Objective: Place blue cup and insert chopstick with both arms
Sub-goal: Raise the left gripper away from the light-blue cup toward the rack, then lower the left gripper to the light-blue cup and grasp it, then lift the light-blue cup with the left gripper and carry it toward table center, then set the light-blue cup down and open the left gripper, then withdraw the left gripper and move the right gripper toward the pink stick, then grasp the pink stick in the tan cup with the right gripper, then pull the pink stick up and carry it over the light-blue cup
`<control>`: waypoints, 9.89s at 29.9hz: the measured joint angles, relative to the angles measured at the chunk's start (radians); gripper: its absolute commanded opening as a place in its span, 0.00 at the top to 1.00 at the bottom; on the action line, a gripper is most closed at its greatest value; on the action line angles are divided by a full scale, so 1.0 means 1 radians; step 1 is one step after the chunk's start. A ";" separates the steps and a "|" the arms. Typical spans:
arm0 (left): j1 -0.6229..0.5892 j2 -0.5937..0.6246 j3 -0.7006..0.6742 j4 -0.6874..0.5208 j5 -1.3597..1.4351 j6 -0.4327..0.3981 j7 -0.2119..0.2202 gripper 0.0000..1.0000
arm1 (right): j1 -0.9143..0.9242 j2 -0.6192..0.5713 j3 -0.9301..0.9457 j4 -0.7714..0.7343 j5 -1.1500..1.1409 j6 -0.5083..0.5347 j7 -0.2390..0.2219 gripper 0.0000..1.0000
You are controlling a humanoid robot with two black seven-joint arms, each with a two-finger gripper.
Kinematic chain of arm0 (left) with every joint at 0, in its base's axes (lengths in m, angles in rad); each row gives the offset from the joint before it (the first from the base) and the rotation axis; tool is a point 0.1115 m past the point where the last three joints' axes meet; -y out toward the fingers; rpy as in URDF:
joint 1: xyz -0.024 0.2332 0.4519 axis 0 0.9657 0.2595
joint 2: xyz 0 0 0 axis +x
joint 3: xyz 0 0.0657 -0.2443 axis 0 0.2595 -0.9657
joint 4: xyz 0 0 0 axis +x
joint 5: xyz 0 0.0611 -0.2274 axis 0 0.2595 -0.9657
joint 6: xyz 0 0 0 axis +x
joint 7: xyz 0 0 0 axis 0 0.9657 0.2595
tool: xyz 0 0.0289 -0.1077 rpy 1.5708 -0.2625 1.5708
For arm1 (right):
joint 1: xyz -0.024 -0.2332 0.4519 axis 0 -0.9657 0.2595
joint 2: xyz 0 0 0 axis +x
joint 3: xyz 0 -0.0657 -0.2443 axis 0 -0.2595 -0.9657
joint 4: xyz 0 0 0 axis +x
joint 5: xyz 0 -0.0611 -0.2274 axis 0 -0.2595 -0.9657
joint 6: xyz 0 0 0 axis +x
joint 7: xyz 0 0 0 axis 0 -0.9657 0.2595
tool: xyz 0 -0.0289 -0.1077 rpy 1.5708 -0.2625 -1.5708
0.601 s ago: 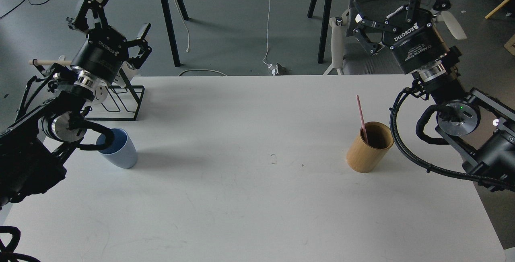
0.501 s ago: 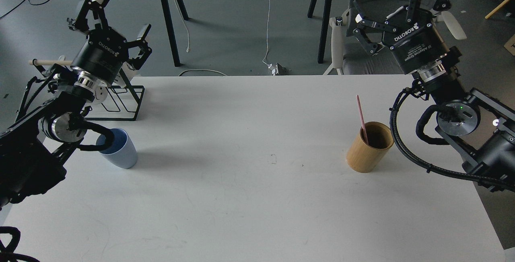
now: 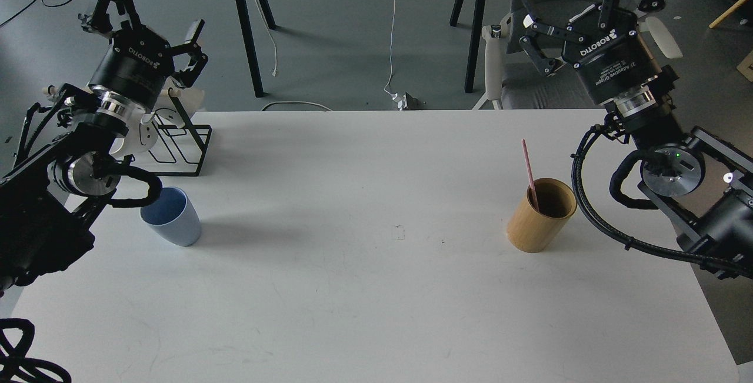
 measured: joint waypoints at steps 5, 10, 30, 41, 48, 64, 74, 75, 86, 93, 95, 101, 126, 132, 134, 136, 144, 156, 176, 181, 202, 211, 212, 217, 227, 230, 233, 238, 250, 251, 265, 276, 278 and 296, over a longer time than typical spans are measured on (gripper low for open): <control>-0.014 0.129 0.000 -0.131 0.066 0.000 0.000 0.00 | -0.012 -0.007 0.049 0.000 -0.002 0.000 0.000 0.04; -0.025 0.319 0.070 -0.227 0.339 0.000 0.000 0.00 | -0.015 -0.017 0.060 -0.001 -0.003 0.000 0.000 0.04; -0.074 0.577 0.591 -0.152 1.177 0.182 0.000 0.01 | -0.066 -0.033 0.063 -0.006 -0.003 0.000 0.000 0.04; -0.048 0.450 0.633 -0.056 1.285 0.191 0.000 0.01 | -0.086 -0.034 0.069 -0.009 -0.003 0.000 0.000 0.04; -0.020 0.399 0.632 -0.035 1.285 0.208 0.000 0.02 | -0.095 -0.058 0.070 -0.008 -0.003 0.000 0.000 0.03; 0.044 0.374 0.633 0.049 1.286 0.243 0.000 0.23 | -0.103 -0.063 0.071 -0.009 -0.003 0.000 0.000 0.03; 0.050 0.364 0.632 0.041 1.282 0.279 0.000 0.65 | -0.120 -0.066 0.073 -0.009 -0.003 0.000 0.000 0.03; 0.049 0.364 0.631 0.039 1.281 0.282 0.000 0.70 | -0.121 -0.067 0.074 -0.009 -0.003 0.000 0.000 0.03; 0.045 0.379 0.625 -0.011 1.279 0.286 0.000 1.00 | -0.129 -0.068 0.075 -0.006 -0.003 0.000 0.000 0.03; 0.028 0.427 0.599 -0.130 1.269 0.292 0.000 1.00 | -0.129 -0.070 0.075 -0.009 -0.003 0.000 0.000 0.04; 0.007 0.447 0.571 -0.199 1.261 0.283 0.000 1.00 | -0.129 -0.074 0.075 -0.010 -0.004 0.000 0.000 0.04; -0.138 0.418 0.553 -0.338 1.243 0.198 0.000 1.00 | -0.124 -0.090 0.114 -0.046 -0.005 0.000 0.000 0.04; -0.496 -0.423 1.144 0.287 1.278 0.213 0.000 1.00 | -0.116 -0.128 0.212 -0.155 -0.003 0.000 0.000 0.04; -0.483 -0.467 1.179 0.338 1.279 0.233 0.000 0.97 | -0.117 -0.128 0.212 -0.157 -0.004 0.000 0.000 0.04; -0.479 -0.472 1.180 0.339 1.279 0.234 0.000 0.96 | -0.117 -0.128 0.212 -0.158 -0.004 0.000 0.000 0.04; -0.475 -0.474 1.180 0.340 1.279 0.234 0.000 0.95 | -0.117 -0.131 0.212 -0.158 -0.004 0.000 0.000 0.04; -0.469 -0.475 1.178 0.335 1.279 0.232 0.000 0.90 | -0.118 -0.142 0.212 -0.158 -0.003 0.000 0.000 0.04; -0.463 -0.464 1.175 0.326 1.277 0.219 0.000 0.86 | -0.122 -0.143 0.211 -0.158 -0.004 0.000 0.000 0.04; -0.451 -0.387 0.992 0.319 1.247 0.040 0.000 0.27 | -0.119 -0.141 0.204 -0.157 -0.006 0.000 0.000 0.04; -0.446 -0.337 0.897 0.310 1.230 0.005 0.000 0.19 | -0.109 -0.170 0.196 -0.153 -0.034 0.000 0.000 0.04; -0.281 -0.007 0.331 -0.048 0.594 0.000 0.000 0.11 | -0.075 -0.234 0.142 -0.021 -1.340 -0.420 0.000 0.02; -0.188 -0.003 0.128 -0.168 0.505 0.000 0.000 0.09 | -0.070 -0.259 -0.082 0.042 -1.686 -0.571 0.000 0.02; -0.185 -0.003 0.127 -0.169 0.505 0.000 0.000 0.09 | -0.070 -0.259 -0.097 0.042 -1.712 -0.581 0.000 0.02; -0.165 -0.003 0.124 -0.171 0.504 0.000 0.000 0.08 | -0.076 -0.250 -0.146 0.042 -1.818 -0.630 0.000 0.02; -0.126 -0.005 0.121 -0.171 0.507 0.000 0.000 0.08 | -0.082 -0.204 -0.222 0.011 -1.935 -0.656 0.000 0.03; -0.119 -0.007 0.120 -0.171 0.507 0.000 0.000 0.07 | -0.083 -0.176 -0.248 -0.016 -1.941 -0.660 0.000 0.08; -0.107 -0.008 0.120 -0.171 0.507 0.000 0.000 0.07 | -0.083 -0.146 -0.266 -0.048 -1.949 -0.668 0.000 0.17; -0.096 -0.007 0.120 -0.171 0.507 0.000 0.000 0.07 | -0.083 -0.114 -0.278 -0.091 -1.959 -0.674 0.000 0.55; -0.092 -0.009 0.120 -0.167 0.506 0.000 0.000 0.07 | -0.091 -0.106 -0.290 -0.101 -1.962 -0.687 0.000 0.78; -0.091 -0.010 0.120 -0.166 0.506 0.000 0.000 0.07 | -0.094 -0.107 -0.290 -0.101 -1.961 -0.691 0.000 0.78; -0.080 -0.011 0.118 -0.163 0.501 0.000 0.000 0.07 | -0.101 -0.126 -0.290 -0.100 -1.960 -0.790 0.000 0.98; -0.077 -0.011 0.116 -0.163 0.500 0.000 0.000 0.07 | -0.102 -0.154 -0.282 -0.100 -1.956 -0.842 0.000 1.00; -0.077 -0.011 0.115 -0.163 0.500 0.000 0.000 0.07 | -0.099 -0.173 -0.273 -0.096 -1.952 -0.845 0.000 1.00; -0.009 -0.035 0.119 -0.014 0.500 0.000 0.000 0.06 | -0.074 -0.364 -0.021 0.237 -1.732 -0.841 0.000 1.00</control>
